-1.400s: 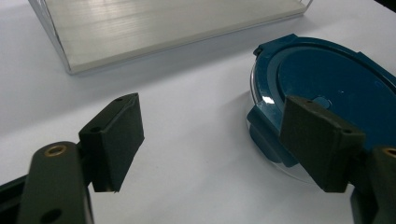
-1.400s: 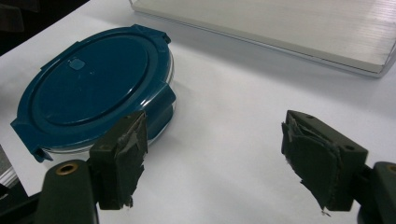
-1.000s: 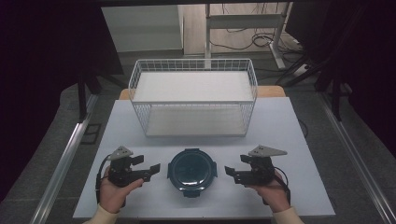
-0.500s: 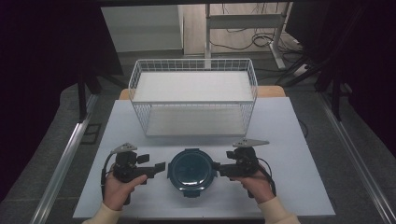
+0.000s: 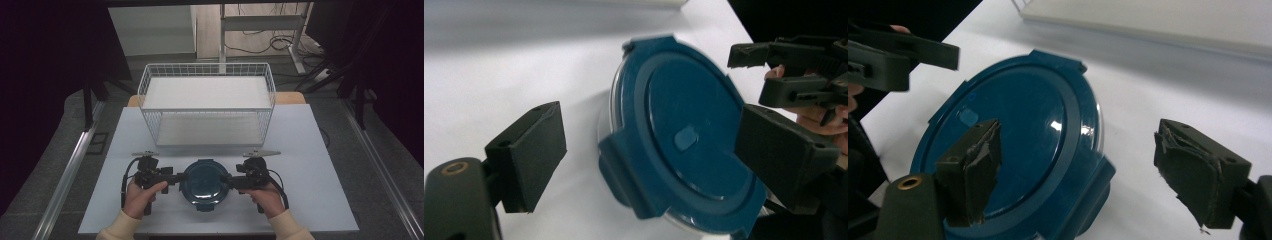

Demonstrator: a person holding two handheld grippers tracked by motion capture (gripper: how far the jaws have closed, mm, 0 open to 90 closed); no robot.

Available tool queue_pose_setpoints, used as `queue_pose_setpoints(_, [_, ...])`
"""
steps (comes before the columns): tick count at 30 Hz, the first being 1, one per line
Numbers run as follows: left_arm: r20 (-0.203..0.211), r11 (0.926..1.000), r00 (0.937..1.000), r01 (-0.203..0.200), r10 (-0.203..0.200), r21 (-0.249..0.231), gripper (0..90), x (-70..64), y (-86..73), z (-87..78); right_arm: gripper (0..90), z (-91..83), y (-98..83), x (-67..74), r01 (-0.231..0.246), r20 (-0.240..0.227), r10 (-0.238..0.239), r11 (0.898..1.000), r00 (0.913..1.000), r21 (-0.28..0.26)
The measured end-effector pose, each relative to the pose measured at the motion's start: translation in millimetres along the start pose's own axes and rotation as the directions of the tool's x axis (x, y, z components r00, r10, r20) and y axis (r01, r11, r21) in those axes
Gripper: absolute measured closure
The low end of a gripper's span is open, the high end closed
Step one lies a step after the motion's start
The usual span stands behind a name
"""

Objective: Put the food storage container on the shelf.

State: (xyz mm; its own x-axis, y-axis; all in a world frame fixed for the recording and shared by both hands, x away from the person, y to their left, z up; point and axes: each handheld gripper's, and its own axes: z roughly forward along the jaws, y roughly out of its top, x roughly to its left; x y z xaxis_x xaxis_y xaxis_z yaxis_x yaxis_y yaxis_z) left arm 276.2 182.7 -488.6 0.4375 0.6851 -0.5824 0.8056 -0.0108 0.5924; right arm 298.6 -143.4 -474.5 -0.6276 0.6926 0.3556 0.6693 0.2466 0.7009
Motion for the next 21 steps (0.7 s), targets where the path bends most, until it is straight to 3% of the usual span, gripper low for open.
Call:
queue_pose_setpoints(2, [0.027, 0.9997, 0.9994, 0.023, -0.024, 0.007, 13.4, 3.6, -2.8, 1.8, 17.5, 0.1, -3.4, -2.0, -0.02, -0.008, 0.02, 1.0, 0.9998, 0.009])
queue_pose_setpoints(5, [0.02, 0.9992, 0.9995, 0.026, -0.026, 0.03, 13.4, 6.3, -5.5, 7.1, 15.2, 3.2, -6.1, -5.9, -0.079, -0.02, 0.079, 0.997, 0.9967, 0.02])
queue_pose_setpoints(7, [0.039, 0.9986, 0.9983, 0.042, -0.043, 0.033, 13.5, 8.0, -6.8, 9.4, 14.5, 7.2, -7.3, -7.3, -0.101, -0.022, 0.101, 0.995, 0.9946, 0.027])
queue_pose_setpoints(15, [0.087, 0.994, 0.9916, 0.092, -0.097, 0.06, 14.6, 17.0, -10.6, 18.3, 12.9, 19.6, -12.9, -7.9, -0.141, -0.051, 0.145, 0.987, 0.9881, 0.072])
queue_pose_setpoints(19, [0.094, 0.9925, 0.9905, 0.094, -0.101, 0.079, 14.9, 17.0, -12.4, 23.8, 12.2, 24.4, -14.5, -7.0, -0.162, -0.07, 0.169, 0.982, 0.983, 0.097])
queue_pose_setpoints(21, [0.117, 0.9909, 0.9867, 0.103, -0.113, 0.086, 16.3, 17.5, -14.1, 26.9, 12.2, 26.0, -15.3, -6.7, -0.176, -0.082, 0.184, 0.979, 0.9794, 0.103])
